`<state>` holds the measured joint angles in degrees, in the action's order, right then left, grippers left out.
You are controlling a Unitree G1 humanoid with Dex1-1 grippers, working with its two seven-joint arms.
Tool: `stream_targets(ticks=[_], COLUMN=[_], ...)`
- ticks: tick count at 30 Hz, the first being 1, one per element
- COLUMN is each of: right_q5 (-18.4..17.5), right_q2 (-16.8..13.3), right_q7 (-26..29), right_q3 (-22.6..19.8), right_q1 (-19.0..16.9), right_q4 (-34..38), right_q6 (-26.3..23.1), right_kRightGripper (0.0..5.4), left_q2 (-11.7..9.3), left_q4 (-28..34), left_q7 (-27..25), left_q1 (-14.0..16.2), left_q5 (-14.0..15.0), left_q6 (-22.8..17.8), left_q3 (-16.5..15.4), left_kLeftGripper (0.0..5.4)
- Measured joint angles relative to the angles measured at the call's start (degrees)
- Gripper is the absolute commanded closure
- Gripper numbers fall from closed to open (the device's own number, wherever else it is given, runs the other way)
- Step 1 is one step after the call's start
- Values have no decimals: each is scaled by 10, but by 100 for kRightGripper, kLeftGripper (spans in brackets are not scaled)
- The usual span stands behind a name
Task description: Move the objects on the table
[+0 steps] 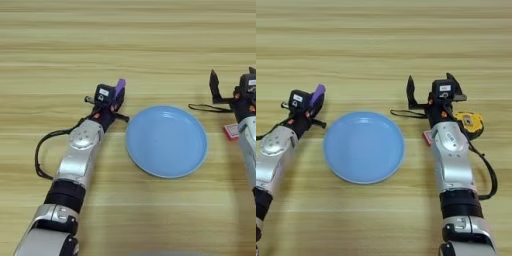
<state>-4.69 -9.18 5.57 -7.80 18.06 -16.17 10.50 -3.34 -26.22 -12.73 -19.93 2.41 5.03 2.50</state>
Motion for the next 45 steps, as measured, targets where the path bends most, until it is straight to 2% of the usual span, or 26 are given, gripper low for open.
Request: stream_targets(ticks=[29,31,45], right_q5=[1,1,2], right_q2=[0,0,0], right_q7=[0,0,0], right_q3=[1,1,4], right_q1=[0,0,0], right_q4=[0,0,0], right_q6=[0,0,0], right_kRightGripper=[0,0,0], left_q2=[5,5,5], left_q4=[-138,-140,-144], left_q7=[2,2,2], left_q1=[-31,-32,-35], left_q5=[-10,-11,-20], left_q6=[56,56,60], left_q3=[3,3,2], left_kLeftGripper=[467,433,290])
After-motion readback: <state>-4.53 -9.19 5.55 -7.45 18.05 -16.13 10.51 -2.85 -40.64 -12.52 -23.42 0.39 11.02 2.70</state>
